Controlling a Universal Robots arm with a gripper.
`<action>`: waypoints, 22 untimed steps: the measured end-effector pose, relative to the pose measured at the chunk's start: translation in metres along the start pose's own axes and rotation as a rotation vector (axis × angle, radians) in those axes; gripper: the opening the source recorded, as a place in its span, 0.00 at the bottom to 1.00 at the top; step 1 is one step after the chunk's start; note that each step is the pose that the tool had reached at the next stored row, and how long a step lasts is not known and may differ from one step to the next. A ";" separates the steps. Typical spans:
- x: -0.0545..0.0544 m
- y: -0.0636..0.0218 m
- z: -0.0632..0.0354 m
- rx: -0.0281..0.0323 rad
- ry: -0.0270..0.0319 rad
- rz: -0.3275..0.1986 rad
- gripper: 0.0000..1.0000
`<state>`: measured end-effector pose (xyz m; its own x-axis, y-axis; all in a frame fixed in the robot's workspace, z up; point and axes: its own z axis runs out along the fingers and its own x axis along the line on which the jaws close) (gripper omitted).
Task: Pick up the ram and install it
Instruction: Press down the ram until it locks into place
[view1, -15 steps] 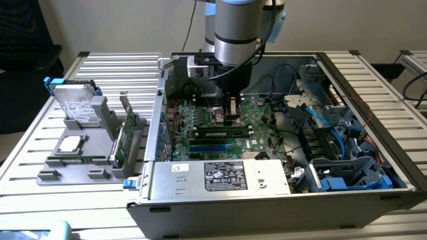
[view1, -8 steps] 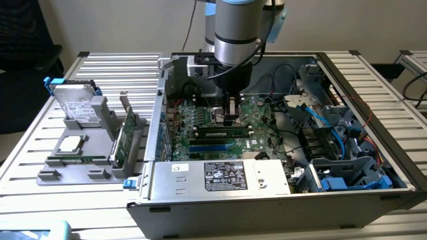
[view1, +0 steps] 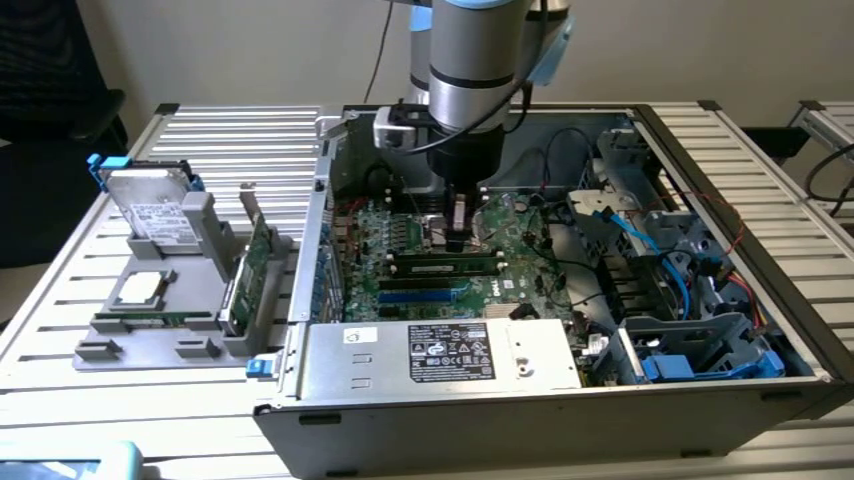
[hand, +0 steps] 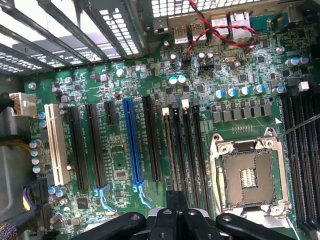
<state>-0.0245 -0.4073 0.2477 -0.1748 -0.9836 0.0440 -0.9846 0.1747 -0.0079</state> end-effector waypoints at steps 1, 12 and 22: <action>0.000 0.0000 0.0000 -0.0005 0.0003 0.013 0.11; 0.000 0.0000 0.0001 -0.0059 0.0017 0.150 0.11; 0.000 0.0000 0.0000 -0.0109 0.0027 0.278 0.11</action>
<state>-0.0245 -0.4074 0.2477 -0.4380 -0.8979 0.0443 -0.8989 0.4380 -0.0092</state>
